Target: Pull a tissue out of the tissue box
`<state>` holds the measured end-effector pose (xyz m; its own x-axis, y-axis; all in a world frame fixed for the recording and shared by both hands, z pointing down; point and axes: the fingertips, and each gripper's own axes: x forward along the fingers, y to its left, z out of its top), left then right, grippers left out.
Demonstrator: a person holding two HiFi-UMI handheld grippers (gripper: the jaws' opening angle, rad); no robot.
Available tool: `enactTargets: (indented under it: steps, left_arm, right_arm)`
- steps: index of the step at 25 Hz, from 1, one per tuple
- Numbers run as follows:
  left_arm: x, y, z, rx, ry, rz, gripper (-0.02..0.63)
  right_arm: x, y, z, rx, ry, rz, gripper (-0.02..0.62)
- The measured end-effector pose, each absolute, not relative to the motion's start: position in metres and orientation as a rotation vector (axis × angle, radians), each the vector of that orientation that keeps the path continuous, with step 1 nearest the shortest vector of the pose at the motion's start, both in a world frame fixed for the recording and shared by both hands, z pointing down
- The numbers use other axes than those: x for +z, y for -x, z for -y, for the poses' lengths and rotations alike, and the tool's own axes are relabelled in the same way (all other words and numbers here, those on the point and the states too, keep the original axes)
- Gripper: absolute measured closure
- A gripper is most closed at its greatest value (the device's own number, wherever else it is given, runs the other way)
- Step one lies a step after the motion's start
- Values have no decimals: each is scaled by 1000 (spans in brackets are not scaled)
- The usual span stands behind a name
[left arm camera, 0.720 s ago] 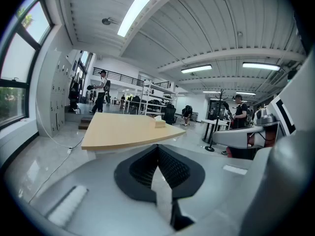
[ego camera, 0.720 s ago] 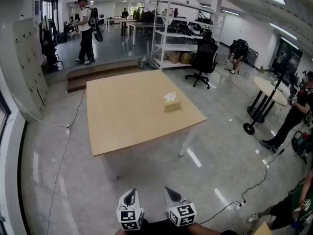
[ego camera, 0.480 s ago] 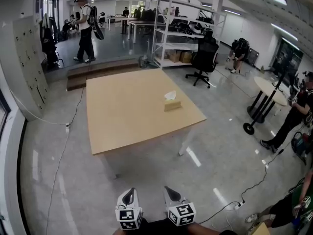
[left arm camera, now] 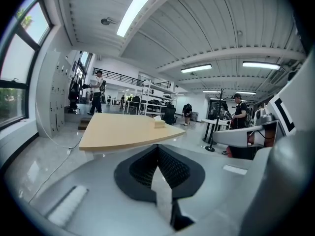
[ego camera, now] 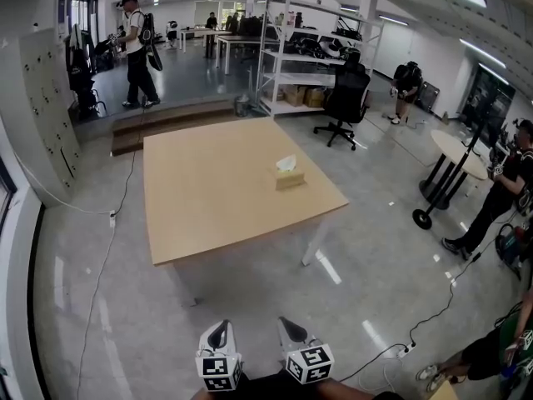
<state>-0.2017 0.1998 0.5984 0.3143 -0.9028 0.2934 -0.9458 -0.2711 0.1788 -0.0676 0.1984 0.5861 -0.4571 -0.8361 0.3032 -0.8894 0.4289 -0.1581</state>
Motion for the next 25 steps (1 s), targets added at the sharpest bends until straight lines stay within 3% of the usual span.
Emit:
enactTargets:
  steps: [13, 25]
  left_arm:
    - [614, 182, -189, 209, -2219, 1685, 588]
    - [602, 123, -118, 197, -2185, 1702, 588]
  right_arm:
    - [608, 48, -182, 515, -1464, 2491, 604]
    - [594, -7, -98, 511, -1436, 2511, 604]
